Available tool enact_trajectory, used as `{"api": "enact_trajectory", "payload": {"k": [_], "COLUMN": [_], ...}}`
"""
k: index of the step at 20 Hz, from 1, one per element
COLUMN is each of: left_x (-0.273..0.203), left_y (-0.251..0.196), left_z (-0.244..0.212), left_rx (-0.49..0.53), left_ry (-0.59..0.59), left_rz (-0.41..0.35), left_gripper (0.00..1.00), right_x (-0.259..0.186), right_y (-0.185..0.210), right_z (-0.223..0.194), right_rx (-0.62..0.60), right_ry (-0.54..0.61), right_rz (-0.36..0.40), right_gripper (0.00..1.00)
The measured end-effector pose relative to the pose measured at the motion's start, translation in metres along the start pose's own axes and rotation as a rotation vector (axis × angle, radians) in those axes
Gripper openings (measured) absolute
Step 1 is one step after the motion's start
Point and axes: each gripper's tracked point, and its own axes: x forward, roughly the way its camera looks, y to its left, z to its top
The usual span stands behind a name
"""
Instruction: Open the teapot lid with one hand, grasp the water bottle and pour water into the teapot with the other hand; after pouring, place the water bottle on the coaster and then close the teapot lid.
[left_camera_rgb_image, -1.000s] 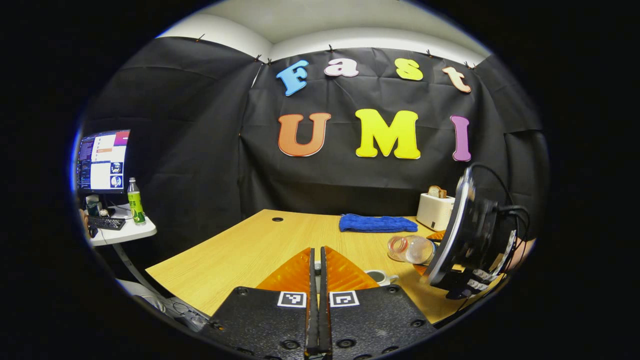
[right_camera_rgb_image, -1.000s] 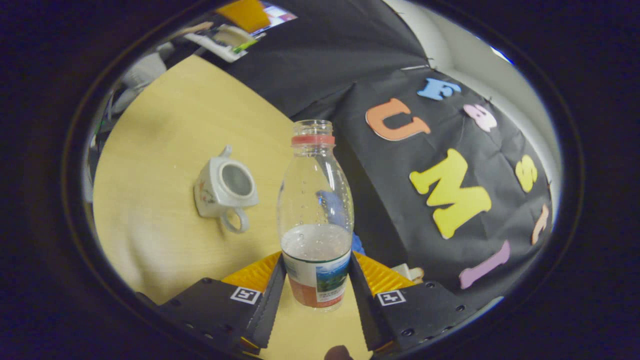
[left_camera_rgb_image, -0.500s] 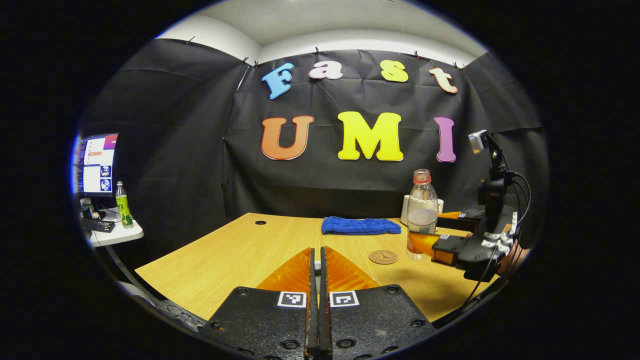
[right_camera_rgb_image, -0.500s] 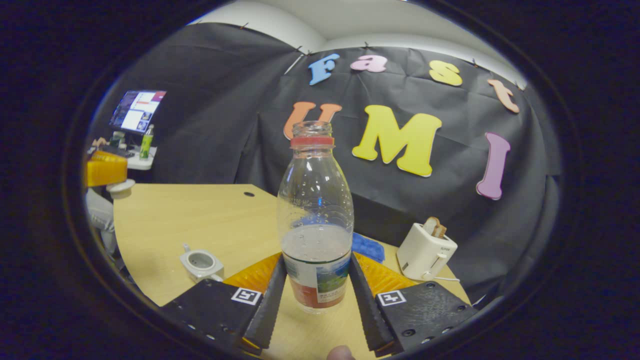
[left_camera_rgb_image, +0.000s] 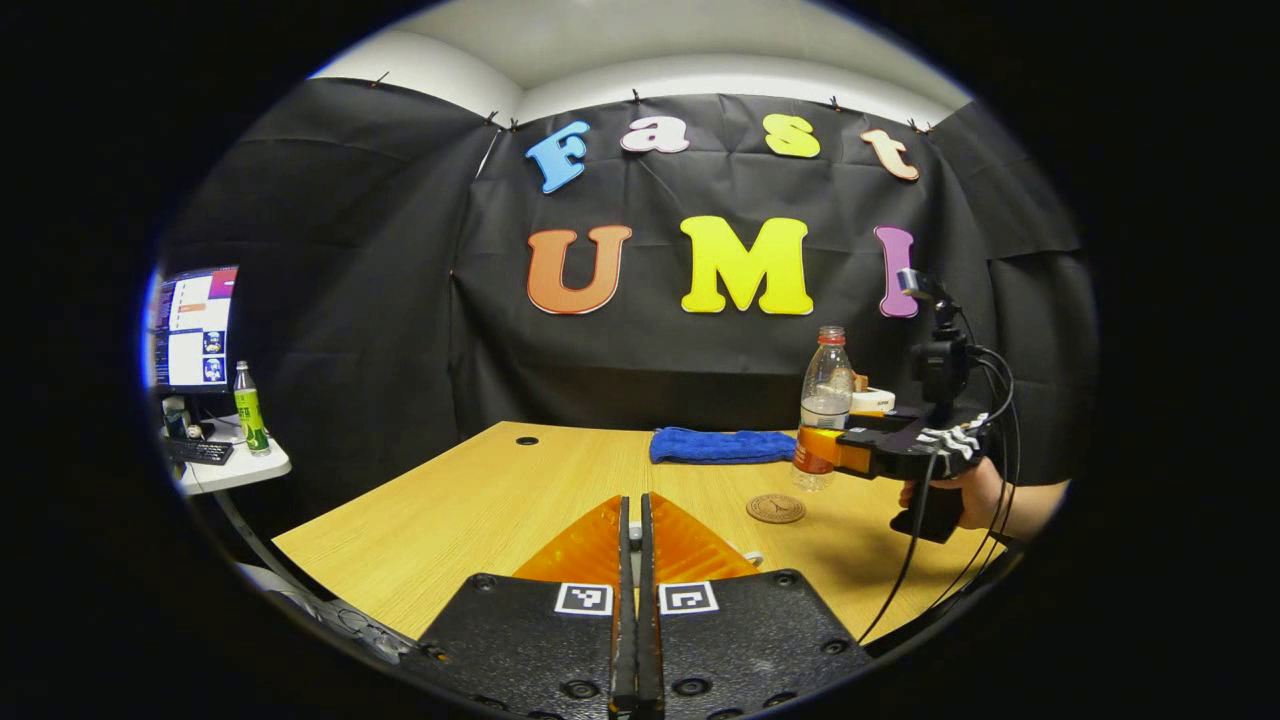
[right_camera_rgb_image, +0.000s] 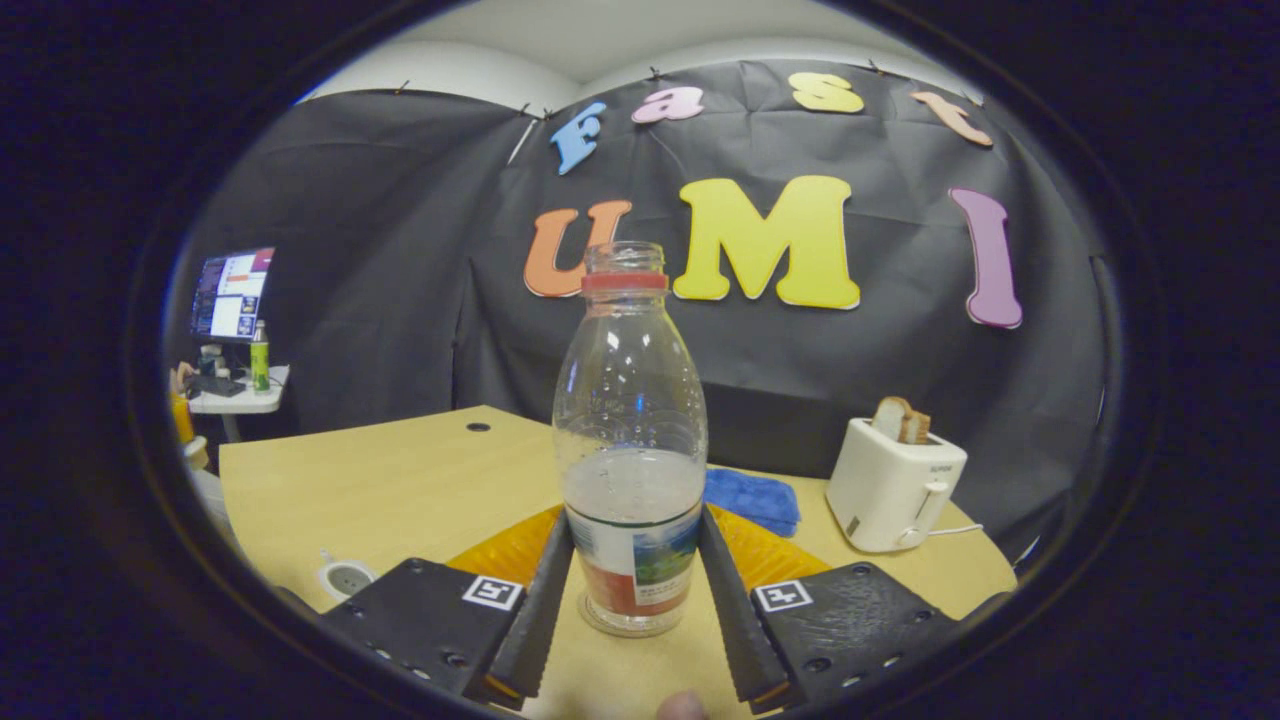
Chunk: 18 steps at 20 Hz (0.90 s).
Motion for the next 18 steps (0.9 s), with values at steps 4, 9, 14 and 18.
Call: {"api": "enact_trajectory", "payload": {"k": [4,9,14,18], "left_x": [0.003,0.011,0.011,0.011], "left_y": [0.009,0.014,0.016,0.018], "left_z": [-0.006,-0.021,-0.021,-0.020], "left_rx": [0.001,0.001,-0.001,-0.004], "left_ry": [0.012,0.056,0.057,0.054], "left_rz": [0.023,0.036,0.041,0.044], "left_gripper": [0.03,0.03,0.03,0.03], "right_x": [0.031,0.044,0.051,0.053], "right_y": [0.002,0.002,-0.003,-0.008], "right_z": [-0.020,-0.036,-0.046,-0.054], "right_rx": [0.040,0.066,0.067,0.092], "right_ry": [0.035,0.062,0.078,0.096], "right_rz": [0.025,0.034,0.013,-0.004], "right_gripper": [0.70,0.72,0.72,0.75]}}
